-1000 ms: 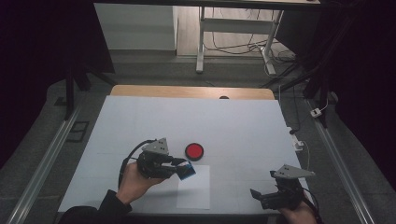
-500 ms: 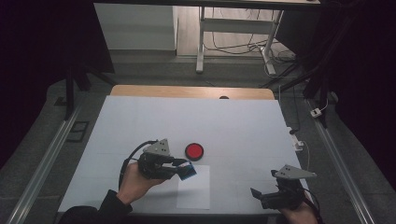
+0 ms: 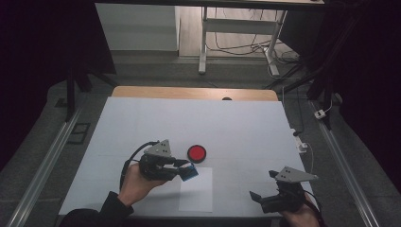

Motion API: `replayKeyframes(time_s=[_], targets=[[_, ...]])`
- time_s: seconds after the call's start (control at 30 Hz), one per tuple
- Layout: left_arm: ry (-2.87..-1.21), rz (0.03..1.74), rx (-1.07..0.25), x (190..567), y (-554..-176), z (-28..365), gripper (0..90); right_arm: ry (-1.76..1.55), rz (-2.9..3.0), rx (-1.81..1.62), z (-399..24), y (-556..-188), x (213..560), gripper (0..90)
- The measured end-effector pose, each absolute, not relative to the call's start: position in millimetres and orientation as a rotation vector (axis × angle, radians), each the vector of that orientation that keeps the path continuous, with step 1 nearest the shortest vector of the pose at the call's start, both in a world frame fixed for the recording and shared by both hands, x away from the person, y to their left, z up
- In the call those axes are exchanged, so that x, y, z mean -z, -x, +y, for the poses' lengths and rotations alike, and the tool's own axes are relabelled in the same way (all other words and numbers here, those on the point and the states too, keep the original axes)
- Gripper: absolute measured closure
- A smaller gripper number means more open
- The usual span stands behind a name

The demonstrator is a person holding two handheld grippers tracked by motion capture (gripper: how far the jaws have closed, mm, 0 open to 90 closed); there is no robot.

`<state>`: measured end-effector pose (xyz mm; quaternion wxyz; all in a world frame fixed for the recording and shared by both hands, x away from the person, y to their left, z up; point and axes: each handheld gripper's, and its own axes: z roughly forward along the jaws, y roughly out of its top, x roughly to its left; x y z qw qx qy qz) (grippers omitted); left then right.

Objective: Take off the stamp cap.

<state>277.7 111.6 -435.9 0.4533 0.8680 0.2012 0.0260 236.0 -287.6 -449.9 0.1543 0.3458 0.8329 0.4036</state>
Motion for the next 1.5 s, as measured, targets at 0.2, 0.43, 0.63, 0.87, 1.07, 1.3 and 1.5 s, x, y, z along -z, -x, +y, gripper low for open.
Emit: replayKeyframes(time_s=[0.2,0.43,0.63,0.87,1.07,1.3,1.5], targets=[[-2.145,0.486,-0.067,435,-278,112,69.8,-0.915,2.403,-1.179,-281,-237,450,0.0],[-2.138,0.48,-0.078,434,-278,114,69.8,-0.89,2.421,-1.238,-274,-239,451,0.0],[-2.137,0.476,-0.092,433,-278,114,69.8,-0.86,2.452,-1.26,-266,-241,452,0.0],[-2.136,0.476,-0.08,433,-279,115,69.8,-0.817,2.504,-1.316,-252,-243,452,0.0],[-2.129,0.472,-0.074,432,-280,116,69.9,-0.811,2.53,-1.367,-244,-245,452,0.0],[-2.12,0.453,-0.064,430,-280,118,69.9,-0.713,2.579,-1.336,-226,-249,455,0.0],[-2.115,0.439,-0.056,429,-281,118,69.9,-0.659,2.651,-1.323,-209,-252,457,0.0]])
